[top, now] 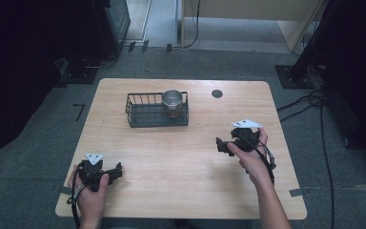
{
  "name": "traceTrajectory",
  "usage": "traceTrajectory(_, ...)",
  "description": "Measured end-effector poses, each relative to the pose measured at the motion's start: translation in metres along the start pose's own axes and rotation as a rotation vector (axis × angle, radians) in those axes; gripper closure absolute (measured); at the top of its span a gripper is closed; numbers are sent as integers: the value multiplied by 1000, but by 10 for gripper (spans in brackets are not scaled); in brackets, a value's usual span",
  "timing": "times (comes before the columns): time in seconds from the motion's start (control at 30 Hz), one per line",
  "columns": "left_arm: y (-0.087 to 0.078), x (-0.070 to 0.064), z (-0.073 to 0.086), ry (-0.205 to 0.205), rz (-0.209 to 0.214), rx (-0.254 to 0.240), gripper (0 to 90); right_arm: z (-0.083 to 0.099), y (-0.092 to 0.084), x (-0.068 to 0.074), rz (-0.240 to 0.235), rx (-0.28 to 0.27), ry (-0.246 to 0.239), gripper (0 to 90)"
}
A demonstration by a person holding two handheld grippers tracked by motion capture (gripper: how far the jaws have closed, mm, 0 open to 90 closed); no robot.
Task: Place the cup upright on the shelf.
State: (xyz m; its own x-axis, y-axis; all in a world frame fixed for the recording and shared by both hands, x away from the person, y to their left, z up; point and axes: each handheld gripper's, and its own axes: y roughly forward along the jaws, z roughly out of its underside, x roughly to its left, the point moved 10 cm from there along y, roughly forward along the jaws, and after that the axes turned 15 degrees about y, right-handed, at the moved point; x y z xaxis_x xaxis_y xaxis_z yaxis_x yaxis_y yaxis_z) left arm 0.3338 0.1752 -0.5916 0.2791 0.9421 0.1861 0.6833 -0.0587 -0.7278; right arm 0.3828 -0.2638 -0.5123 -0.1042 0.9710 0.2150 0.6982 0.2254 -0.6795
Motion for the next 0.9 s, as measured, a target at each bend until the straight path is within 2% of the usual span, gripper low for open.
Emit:
traceTrajectory(0.4, 0, 0, 0, 2, 0, 1, 0, 20, -7, -25, 29, 7, 36, 0)
traceTrajectory(0.67, 0, 0, 0, 2, 0, 1, 0, 32, -13, -42, 56, 14, 34, 0)
traceTrajectory(0.9, 0, 0, 0, 2, 0, 1, 0, 44, -18, -59, 79, 20, 61, 0)
